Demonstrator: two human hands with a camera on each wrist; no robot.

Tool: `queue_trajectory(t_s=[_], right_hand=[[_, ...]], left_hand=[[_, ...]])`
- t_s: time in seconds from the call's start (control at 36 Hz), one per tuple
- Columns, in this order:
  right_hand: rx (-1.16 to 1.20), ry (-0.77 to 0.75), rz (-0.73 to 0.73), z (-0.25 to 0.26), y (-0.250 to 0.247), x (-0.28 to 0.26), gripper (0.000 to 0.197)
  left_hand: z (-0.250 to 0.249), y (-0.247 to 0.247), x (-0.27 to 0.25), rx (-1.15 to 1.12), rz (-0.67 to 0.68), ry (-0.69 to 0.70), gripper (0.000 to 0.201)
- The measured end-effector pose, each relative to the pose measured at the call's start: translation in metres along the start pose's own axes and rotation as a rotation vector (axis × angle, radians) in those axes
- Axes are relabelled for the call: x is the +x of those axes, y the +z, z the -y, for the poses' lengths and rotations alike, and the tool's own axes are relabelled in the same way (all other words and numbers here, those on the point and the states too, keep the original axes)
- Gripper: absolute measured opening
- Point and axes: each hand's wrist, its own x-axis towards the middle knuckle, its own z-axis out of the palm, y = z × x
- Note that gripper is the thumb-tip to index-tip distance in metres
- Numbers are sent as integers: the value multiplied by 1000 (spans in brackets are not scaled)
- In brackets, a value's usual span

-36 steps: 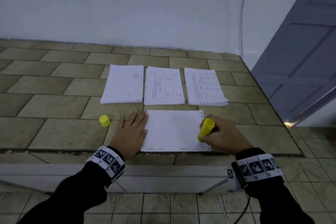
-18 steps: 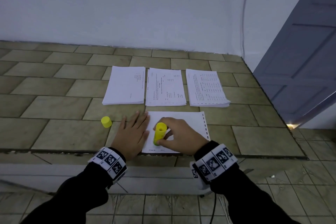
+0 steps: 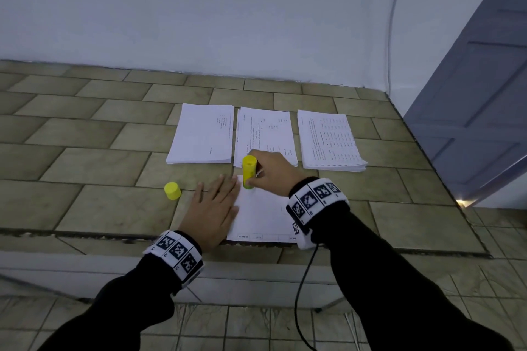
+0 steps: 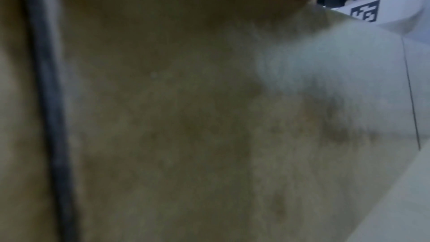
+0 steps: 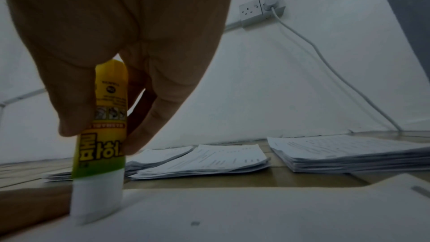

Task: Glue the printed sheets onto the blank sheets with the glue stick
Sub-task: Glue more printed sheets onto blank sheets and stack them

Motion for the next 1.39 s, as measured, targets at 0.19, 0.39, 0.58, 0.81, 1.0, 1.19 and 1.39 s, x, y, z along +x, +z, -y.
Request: queue_trajectory(t_s=[0.19,0.39,0.58,0.81,1.0,1.19,1.39], right_hand=[[82,63,-91,-12,-6,-7,19],[211,9,-96,-29,-7,-62,15],[150,-60,2,-29,-4,-96,15],[116,-83,-22,-34,-14,-87,15],[74,45,-90,-50,-28,-48,19],[-10,119,-117,-48,-38,-26,26],[122,108,-141,-62,-44,-67,18]], left_hand=[[-2,-2,-1,-40,12,19,70],[-8,-13,-1,-34,43,-37,107],[-9,-11,-2,-12,61,-47,121],[-8,-8,0,-4,54,-39,121],[-8,-7,1,-8,56,-44,123],[-5,-7,0,-7,44,-39,122],[-6,-5,-1,-12,24,-32,121]])
